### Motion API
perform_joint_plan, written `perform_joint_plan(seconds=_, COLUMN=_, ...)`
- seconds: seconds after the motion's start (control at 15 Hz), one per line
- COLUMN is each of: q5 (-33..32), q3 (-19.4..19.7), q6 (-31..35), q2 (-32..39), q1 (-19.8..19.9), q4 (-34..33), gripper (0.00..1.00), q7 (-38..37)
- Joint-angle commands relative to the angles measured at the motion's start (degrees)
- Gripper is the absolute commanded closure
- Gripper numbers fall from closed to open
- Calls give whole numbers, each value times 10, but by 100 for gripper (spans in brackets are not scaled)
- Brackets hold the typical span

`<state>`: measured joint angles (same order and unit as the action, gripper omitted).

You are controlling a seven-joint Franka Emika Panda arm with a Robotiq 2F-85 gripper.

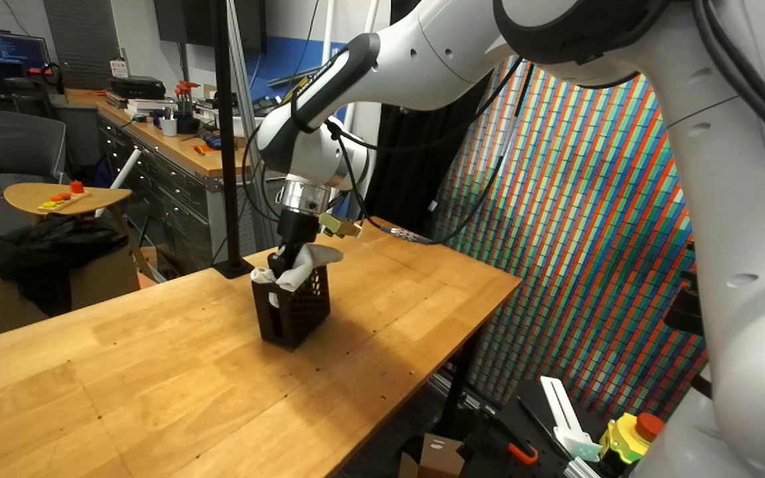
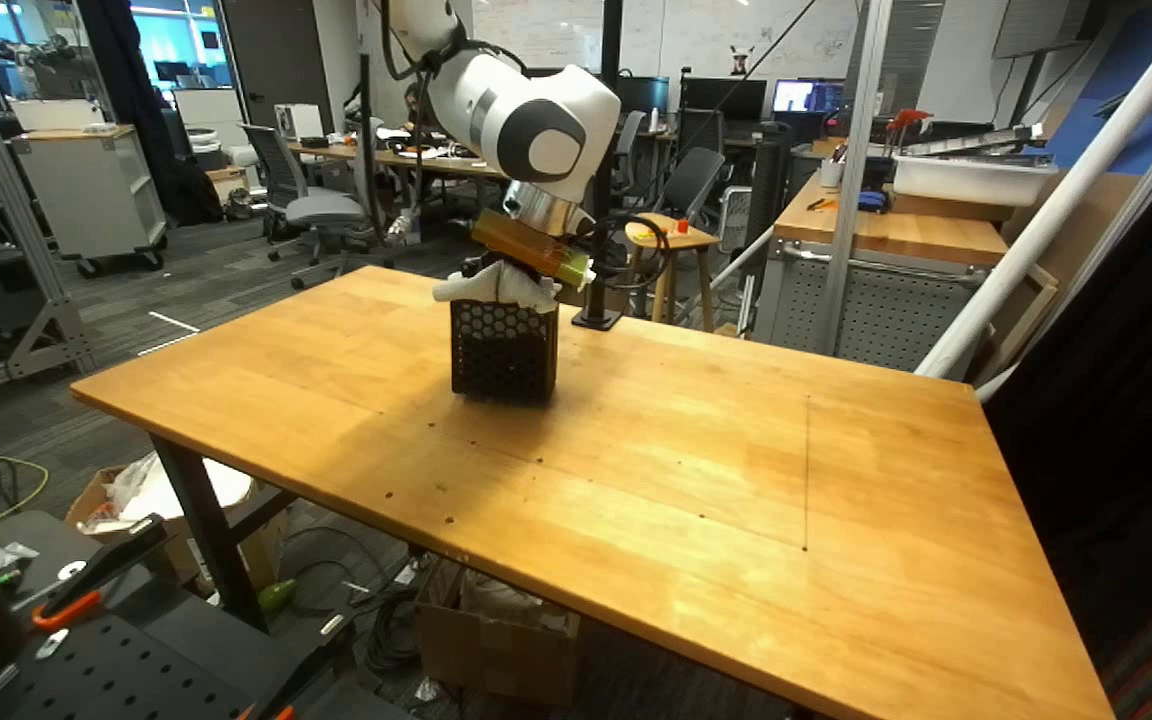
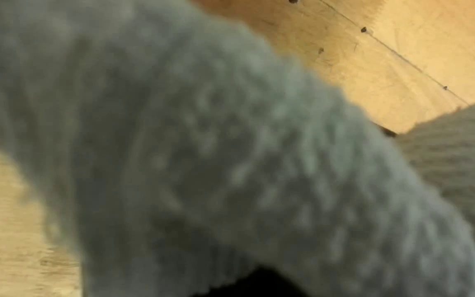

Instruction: Put the white towel in the black object

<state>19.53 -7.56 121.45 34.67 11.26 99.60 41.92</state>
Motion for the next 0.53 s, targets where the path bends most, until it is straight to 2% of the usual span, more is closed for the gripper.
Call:
perform_joint_plan(seconds=0.0, q5=2, q3=-5, q6=-26, q2=31, q1=9, q4=-46, gripper=98, q7=25)
perform_joint_plan(seconds=0.47, q5=-65, q3=33, q6=-42, q2=-7, q1=1, q4=-62, gripper=98, q7=2)
